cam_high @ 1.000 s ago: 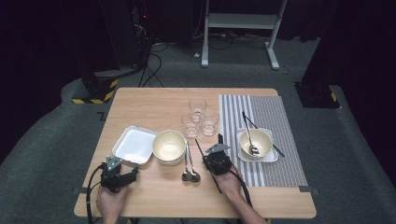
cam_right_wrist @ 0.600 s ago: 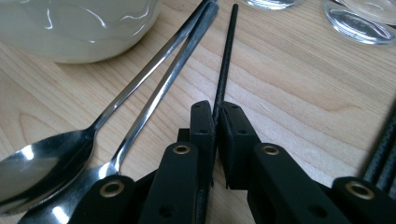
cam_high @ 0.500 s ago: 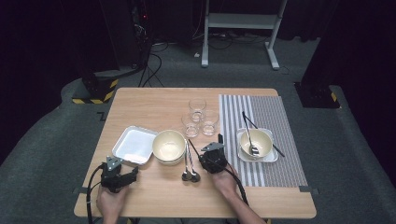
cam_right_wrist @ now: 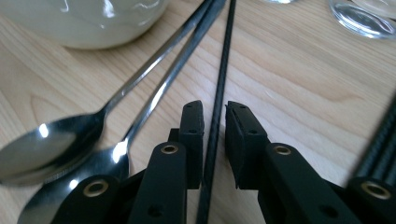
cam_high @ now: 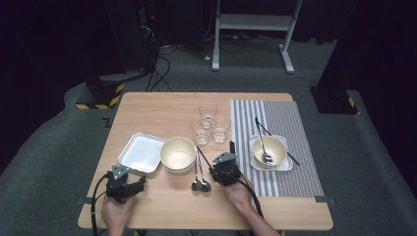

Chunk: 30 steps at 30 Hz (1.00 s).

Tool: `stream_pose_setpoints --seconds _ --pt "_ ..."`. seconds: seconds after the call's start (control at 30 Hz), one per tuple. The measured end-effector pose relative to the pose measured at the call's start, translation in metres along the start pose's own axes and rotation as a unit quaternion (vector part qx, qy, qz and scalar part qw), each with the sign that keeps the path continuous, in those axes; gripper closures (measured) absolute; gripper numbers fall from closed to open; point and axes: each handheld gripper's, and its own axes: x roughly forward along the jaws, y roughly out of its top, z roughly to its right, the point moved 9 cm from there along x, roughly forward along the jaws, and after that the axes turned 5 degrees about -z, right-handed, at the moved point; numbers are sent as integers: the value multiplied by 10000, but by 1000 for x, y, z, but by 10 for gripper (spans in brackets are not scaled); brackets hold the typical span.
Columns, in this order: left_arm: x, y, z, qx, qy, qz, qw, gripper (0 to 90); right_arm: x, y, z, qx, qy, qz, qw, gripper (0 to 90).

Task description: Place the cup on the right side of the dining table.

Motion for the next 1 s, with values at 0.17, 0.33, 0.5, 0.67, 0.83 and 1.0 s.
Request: stream_pose_setpoints --seconds 0.17,0.33,0.5,0.67,0.83,1.0 --pt "0 0 0 6 9 -8 10000 239 -7 -8 3 -38 -46 -39 10000 819" --pt "0 0 0 5 8 -8 10000 239 -5 -6 1 -58 -80 -45 9999 840" --pt "0 0 0 1 1 -2 10000 239 -2 -3 0 -44 -80 -38 10000 845" --pt "0 0 0 0 -5 -3 10000 238 1 2 1 -3 -92 -53 9999 848" --pt "0 0 0 -7 -12 1 10000 239 5 6 2 -10 -101 -73 9999 849" --pt "0 0 0 -4 -12 0 10000 239 7 10 4 -5 -106 -77 9999 850"
